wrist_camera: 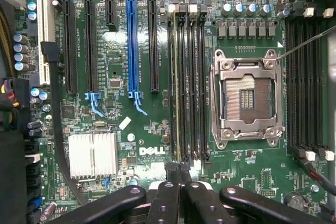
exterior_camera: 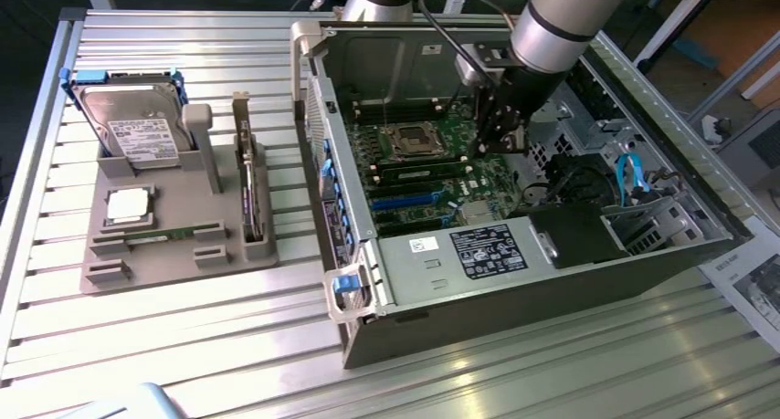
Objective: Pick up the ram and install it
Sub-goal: 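Press down the ram until it locks into place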
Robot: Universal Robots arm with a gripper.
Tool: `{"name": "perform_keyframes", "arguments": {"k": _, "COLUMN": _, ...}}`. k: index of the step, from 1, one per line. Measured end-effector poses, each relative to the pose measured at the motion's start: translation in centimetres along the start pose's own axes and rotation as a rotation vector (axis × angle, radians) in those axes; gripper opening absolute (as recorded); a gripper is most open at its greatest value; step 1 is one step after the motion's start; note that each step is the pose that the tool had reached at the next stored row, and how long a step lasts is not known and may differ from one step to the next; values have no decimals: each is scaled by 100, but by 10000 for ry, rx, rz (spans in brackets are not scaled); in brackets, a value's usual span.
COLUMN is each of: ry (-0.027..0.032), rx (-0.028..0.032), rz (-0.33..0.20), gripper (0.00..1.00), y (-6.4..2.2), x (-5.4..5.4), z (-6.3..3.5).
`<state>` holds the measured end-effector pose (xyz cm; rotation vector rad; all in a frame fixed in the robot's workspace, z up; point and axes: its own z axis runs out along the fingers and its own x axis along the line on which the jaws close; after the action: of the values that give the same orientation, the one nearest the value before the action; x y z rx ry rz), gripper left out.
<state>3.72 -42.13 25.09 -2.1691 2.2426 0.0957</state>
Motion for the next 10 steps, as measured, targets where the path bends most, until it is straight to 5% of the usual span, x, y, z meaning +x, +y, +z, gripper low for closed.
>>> {"name": "perform_keyframes", "arguments": {"k": 10, "ry": 0, "rx": 1, "rz": 1, "gripper": 10, "y": 0, "x": -26, "z": 56}}
